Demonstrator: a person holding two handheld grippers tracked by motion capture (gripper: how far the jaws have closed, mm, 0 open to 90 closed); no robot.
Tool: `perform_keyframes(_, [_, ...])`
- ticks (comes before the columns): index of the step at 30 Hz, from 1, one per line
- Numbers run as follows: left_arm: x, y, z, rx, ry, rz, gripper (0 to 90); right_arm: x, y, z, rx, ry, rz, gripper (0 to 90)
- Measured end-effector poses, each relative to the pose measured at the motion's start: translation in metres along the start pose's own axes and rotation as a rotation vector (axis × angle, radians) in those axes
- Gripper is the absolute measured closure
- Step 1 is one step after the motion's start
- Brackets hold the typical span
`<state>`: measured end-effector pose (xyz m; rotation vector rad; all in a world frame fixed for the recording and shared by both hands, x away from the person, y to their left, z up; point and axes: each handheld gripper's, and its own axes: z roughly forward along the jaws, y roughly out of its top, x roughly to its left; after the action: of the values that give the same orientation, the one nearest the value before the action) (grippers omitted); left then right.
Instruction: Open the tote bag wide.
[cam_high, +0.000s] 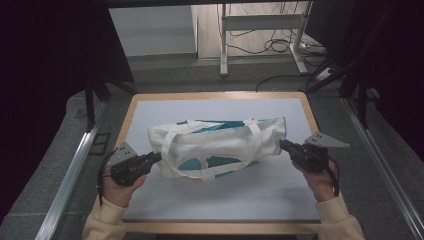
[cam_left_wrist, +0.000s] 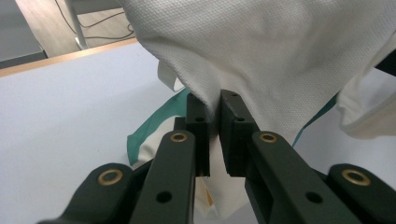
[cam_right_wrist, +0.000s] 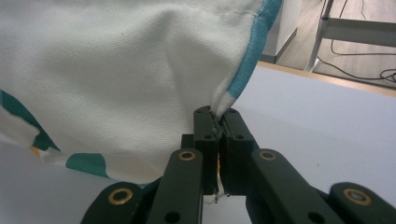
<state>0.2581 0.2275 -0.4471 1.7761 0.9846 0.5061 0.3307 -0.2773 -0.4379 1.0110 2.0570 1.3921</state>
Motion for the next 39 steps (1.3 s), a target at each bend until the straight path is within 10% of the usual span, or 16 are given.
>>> perform_keyframes(39, [-0.003, -0.03, 0.025, 0.104, 0.02, 0.019, 85.9, 0.002, -0.039, 0.027, 0.138, -0.009, 0.01, 85.4])
